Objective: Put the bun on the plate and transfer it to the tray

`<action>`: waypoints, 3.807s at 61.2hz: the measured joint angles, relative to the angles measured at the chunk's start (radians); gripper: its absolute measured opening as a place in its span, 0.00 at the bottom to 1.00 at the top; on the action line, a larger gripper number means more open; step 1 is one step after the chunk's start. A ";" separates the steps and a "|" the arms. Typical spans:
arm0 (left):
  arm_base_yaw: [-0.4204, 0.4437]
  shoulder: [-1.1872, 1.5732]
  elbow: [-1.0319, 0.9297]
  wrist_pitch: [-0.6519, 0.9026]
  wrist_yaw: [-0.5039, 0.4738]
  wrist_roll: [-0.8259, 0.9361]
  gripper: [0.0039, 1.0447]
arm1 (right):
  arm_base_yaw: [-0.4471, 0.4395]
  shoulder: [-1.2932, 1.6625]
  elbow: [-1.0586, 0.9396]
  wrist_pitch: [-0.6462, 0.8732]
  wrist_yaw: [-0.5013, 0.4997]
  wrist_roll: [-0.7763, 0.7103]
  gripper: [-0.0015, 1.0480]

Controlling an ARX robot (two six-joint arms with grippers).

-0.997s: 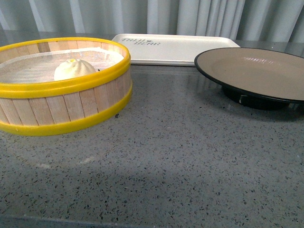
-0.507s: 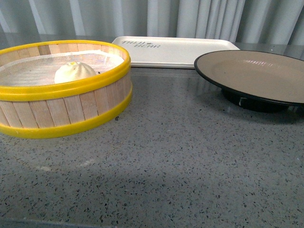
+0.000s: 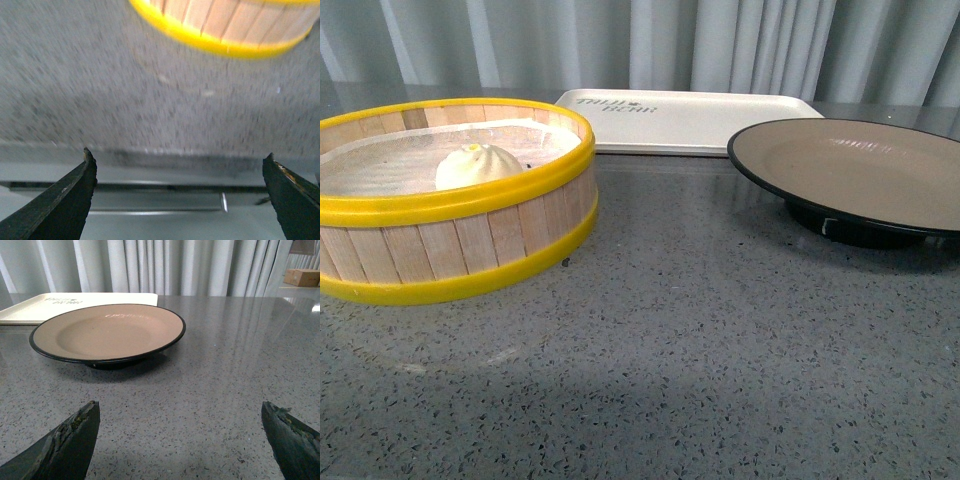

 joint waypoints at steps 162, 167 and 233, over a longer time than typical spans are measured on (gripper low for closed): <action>-0.369 1.208 0.844 0.259 -0.346 0.217 0.73 | 0.000 0.000 0.000 0.000 0.000 0.000 0.92; -0.369 1.203 0.844 0.259 -0.341 0.206 0.57 | 0.000 0.000 0.000 0.000 0.000 0.000 0.92; -0.417 1.115 0.885 0.124 -0.230 0.201 0.88 | 0.000 0.000 0.000 0.000 0.000 0.000 0.92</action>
